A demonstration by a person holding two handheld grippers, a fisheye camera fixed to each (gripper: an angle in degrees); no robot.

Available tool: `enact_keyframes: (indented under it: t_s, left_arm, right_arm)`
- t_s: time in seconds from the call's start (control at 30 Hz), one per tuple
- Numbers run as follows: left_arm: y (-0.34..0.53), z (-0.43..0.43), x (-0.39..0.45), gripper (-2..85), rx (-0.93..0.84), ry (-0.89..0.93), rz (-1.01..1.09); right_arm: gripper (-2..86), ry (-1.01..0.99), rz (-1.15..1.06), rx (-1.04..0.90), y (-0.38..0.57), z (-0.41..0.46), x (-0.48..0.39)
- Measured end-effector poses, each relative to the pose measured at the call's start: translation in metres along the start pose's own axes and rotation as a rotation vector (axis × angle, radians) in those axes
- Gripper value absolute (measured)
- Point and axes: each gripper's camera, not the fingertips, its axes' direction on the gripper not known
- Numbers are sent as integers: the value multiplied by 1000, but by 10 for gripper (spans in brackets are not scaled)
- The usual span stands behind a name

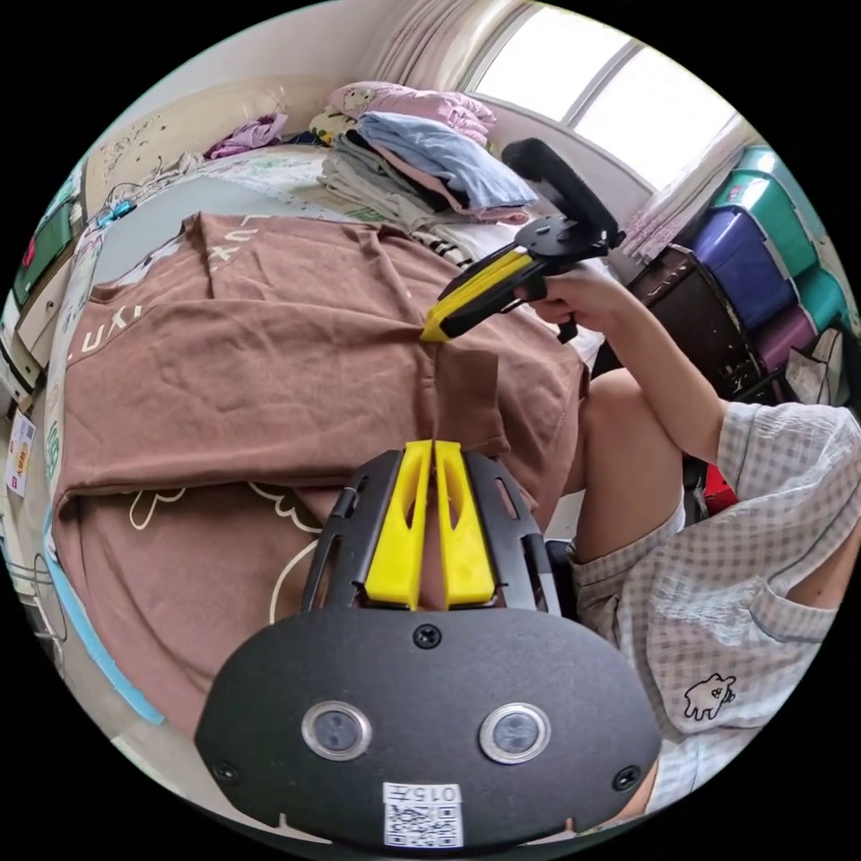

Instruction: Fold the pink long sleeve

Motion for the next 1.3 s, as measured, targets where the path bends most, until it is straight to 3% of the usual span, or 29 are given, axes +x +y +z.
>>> enact_keyframes:
  t_s: [0.23, 0.4, 0.47, 0.63, 0.83, 1.1, 1.3]
  left_arm:
    - [10, -32, -30, 44, 13, 91, -16]
    - [24, -110, -120, 69, 187, -92, -223]
    - [15, -136, -177, 86, 232, -203, -330]
    - [-14, -145, -303, 105, 392, -250, -547]
    - [-36, -109, -414, 135, 596, -118, -723]
    - [-90, -87, -455, 124, 388, -131, -670]
    - [-94, -95, -432, 21, 391, -264, -622]
  right_arm:
    - [35, -28, 0, 40, 8, -28, 15]
    - [47, 12, 161, 382, 10, -89, 63]
    - [62, 115, 173, 416, -16, -99, 80]
    - [94, 207, 182, 444, -118, -83, 125]
    - [119, 59, 336, 495, -233, -35, 209]
    - [120, 159, 316, 289, -327, 8, 217]
    - [28, 229, 218, 287, -328, 6, 179]
